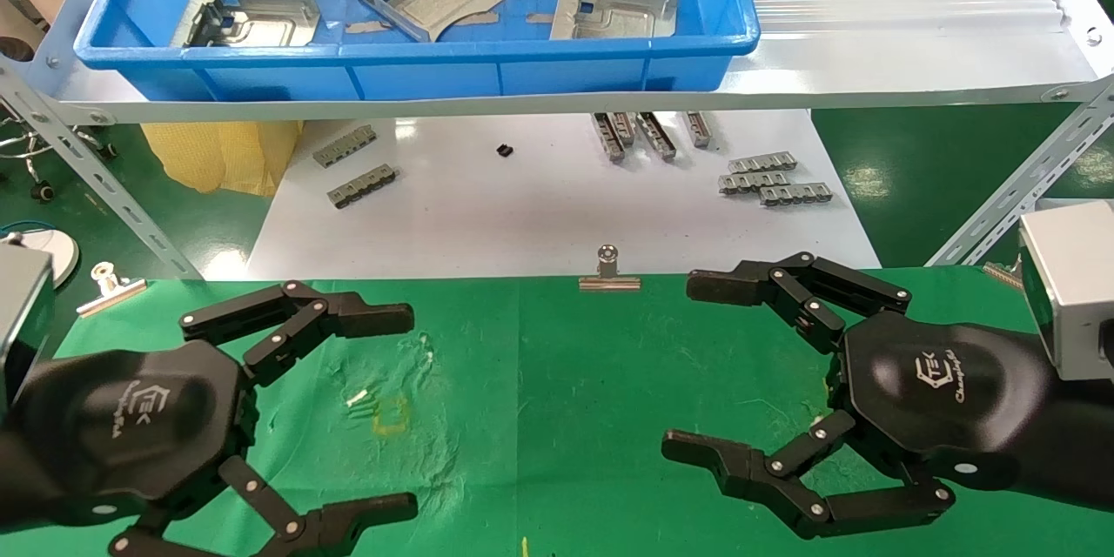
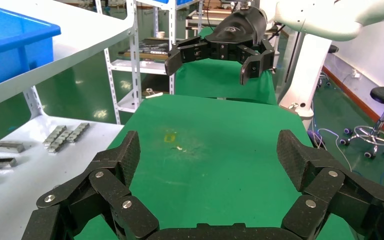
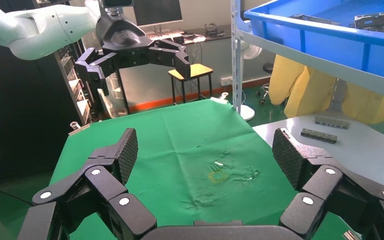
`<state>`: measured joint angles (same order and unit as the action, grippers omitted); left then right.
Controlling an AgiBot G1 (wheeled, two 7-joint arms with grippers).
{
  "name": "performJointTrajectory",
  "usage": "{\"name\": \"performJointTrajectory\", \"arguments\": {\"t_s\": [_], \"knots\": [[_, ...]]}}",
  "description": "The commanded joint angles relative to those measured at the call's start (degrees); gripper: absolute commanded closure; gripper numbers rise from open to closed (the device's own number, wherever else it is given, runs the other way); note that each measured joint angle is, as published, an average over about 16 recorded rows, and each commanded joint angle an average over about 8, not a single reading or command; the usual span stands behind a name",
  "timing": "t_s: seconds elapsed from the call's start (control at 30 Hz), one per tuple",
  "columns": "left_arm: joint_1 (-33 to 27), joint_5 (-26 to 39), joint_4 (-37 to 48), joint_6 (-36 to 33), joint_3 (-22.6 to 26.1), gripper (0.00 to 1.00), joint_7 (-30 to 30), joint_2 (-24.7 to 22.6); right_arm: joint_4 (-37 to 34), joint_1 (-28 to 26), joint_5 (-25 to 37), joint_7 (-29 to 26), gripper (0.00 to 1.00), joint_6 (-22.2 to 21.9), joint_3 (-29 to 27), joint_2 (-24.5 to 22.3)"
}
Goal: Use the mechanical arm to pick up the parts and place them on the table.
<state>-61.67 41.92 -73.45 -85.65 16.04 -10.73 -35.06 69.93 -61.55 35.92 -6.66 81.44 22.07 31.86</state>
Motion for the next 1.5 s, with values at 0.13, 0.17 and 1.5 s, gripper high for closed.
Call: {"name": "performJointTrajectory", "arguments": {"t_s": [0.13,0.17,1.5], "knots": [[0.0,0.0,0.0,0.0,0.0,0.0,0.0,0.0,0.0,0.0,0.0,0.0,0.13,0.0,0.0,0.0],[0.0,0.0,0.0,0.0,0.0,0.0,0.0,0.0,0.0,0.0,0.0,0.0,0.25,0.0,0.0,0.0],[0.0,0.0,0.0,0.0,0.0,0.0,0.0,0.0,0.0,0.0,0.0,0.0,1.0,0.0,0.0,0.0]]}}
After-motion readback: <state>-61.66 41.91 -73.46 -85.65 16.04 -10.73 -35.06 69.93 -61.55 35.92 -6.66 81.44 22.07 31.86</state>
